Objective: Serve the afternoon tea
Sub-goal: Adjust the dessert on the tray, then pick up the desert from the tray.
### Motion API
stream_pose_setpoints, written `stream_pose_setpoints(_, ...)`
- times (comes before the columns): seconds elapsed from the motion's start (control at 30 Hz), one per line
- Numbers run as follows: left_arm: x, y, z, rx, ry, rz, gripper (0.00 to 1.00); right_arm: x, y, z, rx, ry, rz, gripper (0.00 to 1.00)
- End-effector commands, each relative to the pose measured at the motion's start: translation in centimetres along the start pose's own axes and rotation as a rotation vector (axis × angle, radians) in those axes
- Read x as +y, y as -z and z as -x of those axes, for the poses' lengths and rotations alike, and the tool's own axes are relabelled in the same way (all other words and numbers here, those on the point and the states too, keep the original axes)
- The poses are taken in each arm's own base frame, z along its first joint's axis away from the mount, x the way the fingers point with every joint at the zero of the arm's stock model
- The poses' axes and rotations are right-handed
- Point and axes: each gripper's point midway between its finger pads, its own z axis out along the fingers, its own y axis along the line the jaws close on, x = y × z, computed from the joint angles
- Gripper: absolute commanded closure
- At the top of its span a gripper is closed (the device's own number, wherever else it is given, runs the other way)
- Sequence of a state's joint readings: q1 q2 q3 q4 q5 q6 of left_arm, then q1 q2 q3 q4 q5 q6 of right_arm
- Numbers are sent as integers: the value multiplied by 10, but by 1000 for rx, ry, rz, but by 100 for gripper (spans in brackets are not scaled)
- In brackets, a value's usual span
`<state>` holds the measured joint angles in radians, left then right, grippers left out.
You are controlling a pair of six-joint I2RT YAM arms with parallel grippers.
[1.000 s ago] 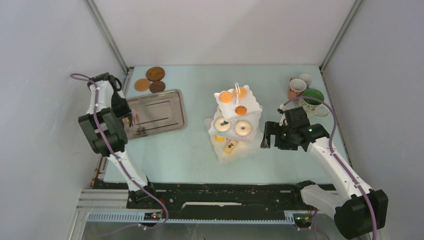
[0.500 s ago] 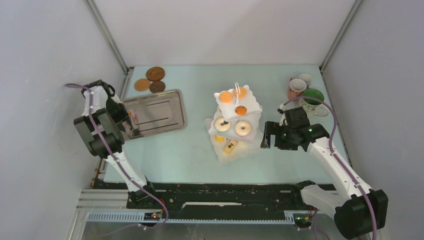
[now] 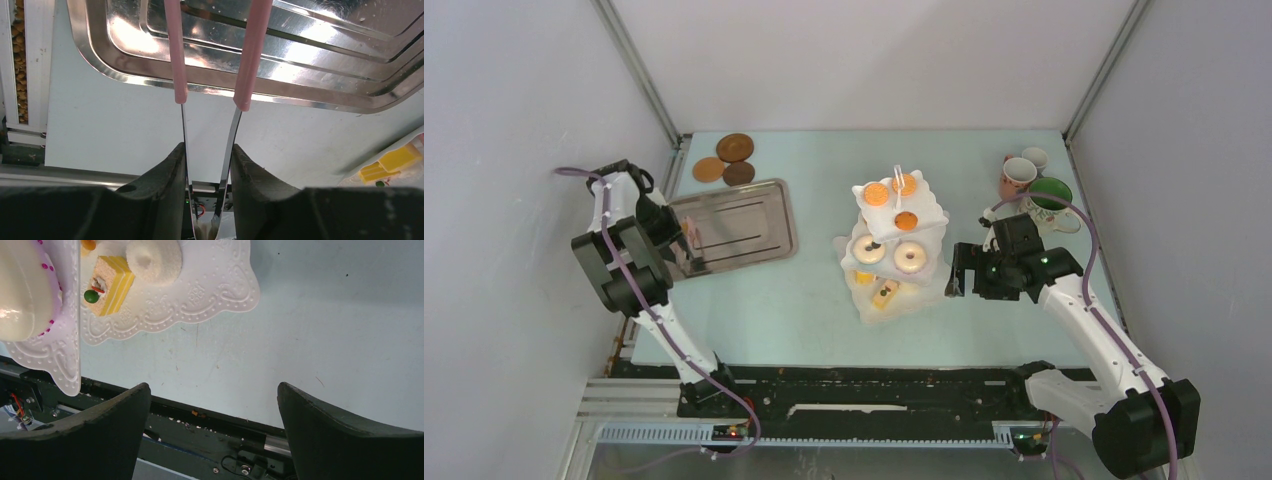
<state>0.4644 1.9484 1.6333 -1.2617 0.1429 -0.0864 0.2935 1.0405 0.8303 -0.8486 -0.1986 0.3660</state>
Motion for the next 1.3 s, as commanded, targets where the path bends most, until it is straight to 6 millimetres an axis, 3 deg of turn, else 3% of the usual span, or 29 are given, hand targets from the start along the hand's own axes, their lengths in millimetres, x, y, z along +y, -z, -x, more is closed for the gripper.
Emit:
stream_pose_setpoints(0.0,0,2,-4,2,-7,-4,63,3,1,6,-31,20,14,0)
stream_pose_setpoints(0.13,1,-2,-7,23,1,-1,65,3,2,7,-35,19,12,0)
stream_pose_setpoints(0.37,-2,0,-9,15,0,-11,81,2,2,8,-42,18,5,0)
stream_pose_setpoints(0.93,-39,44,-12,-144,-108,-22,95,-4,5,10,-60,4,-34,0)
stream_pose_setpoints(1.07,-46,51,-15,-171,-123,-33,93,-4,5,10,-61,5,-31,0)
stream_pose_setpoints(1.27,-36,36,-17,-126,-107,15,76,-3,10,11,-79,6,-27,0)
